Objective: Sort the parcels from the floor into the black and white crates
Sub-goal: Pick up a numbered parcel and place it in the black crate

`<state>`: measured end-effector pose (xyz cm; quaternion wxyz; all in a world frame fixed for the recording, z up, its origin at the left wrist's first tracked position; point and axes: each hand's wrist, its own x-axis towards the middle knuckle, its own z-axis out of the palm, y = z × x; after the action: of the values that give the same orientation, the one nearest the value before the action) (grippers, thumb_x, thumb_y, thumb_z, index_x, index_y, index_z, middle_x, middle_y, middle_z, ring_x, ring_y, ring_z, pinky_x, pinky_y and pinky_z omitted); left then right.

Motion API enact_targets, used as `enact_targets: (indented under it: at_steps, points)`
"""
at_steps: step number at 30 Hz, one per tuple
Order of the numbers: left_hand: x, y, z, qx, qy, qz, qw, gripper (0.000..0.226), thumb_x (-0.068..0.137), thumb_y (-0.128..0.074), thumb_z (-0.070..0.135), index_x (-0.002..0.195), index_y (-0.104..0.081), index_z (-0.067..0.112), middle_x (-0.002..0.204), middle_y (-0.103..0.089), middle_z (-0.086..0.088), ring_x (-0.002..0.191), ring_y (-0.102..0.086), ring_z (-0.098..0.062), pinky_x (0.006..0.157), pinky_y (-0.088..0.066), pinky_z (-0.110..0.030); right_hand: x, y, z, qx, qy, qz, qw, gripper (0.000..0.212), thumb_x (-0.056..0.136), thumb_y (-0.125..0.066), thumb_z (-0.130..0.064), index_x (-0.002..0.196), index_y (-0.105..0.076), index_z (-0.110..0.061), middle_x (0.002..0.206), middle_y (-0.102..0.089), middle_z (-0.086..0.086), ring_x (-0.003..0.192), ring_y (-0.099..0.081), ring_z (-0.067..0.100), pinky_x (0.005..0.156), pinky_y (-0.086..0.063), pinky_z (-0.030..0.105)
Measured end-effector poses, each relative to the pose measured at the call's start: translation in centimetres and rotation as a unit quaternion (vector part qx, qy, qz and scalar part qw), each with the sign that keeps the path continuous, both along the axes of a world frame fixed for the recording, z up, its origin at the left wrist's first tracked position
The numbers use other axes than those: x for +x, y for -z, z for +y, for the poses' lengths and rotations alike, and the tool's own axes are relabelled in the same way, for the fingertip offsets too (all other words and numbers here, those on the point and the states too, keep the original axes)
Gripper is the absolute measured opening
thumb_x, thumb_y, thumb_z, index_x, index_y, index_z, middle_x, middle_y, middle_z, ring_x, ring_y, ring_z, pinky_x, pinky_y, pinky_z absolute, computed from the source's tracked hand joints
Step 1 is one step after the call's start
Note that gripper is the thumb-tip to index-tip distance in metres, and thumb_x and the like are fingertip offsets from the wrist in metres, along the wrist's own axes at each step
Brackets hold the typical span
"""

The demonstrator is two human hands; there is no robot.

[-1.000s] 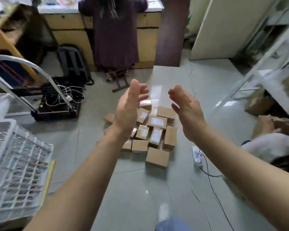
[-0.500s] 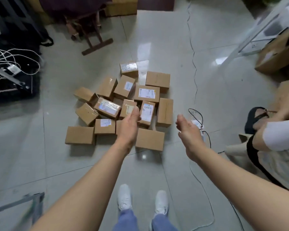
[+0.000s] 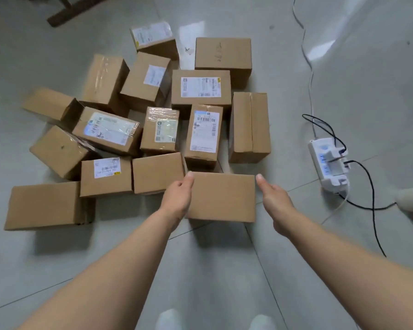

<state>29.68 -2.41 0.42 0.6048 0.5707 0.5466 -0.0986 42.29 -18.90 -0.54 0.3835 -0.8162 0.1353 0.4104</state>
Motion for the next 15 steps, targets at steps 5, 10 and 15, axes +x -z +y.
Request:
enact_targets:
  at_steps: [5,10,15]
  points:
    - [0.7,6.4,-0.2,-0.048,-0.034,0.038,0.998,0.058,0.093,-0.037,0.058,0.121,-0.057,0.011,0.113,-0.062,-0.007,0.101,-0.057,-0.024,0.087,-0.046,-0.036,-0.1,6.9,0.6,0.006,0.031,0.075,0.997,0.07,0.088,-0.04,-0.067,0.132,-0.046,-0.013,0.118,-0.059,0.003,0.093,-0.058,0.018,0.065,-0.045,0.029]
    - [1.0,6.7,-1.2,-0.087,-0.092,0.032,0.991,0.054,0.09,-0.041,0.061,0.117,-0.057,0.016,0.111,-0.062,-0.004,0.099,-0.058,-0.023,0.082,-0.048,-0.036,-0.2,6.8,0.7,0.02,0.064,0.103,0.992,0.059,0.088,-0.038,-0.068,0.114,-0.052,-0.017,0.093,-0.062,0.001,0.076,-0.062,0.017,0.047,-0.045,0.023]
    - [0.9,-0.4,-1.7,-0.092,-0.1,0.005,0.991,0.047,0.089,-0.04,0.064,0.104,-0.062,0.025,0.101,-0.065,0.002,0.09,-0.059,-0.016,0.075,-0.046,-0.034,0.2,-0.1,-0.7,0.016,0.064,0.062,0.996,0.052,0.089,-0.037,-0.067,0.107,-0.054,-0.021,0.09,-0.061,-0.001,0.078,-0.06,0.016,0.052,-0.041,0.026]
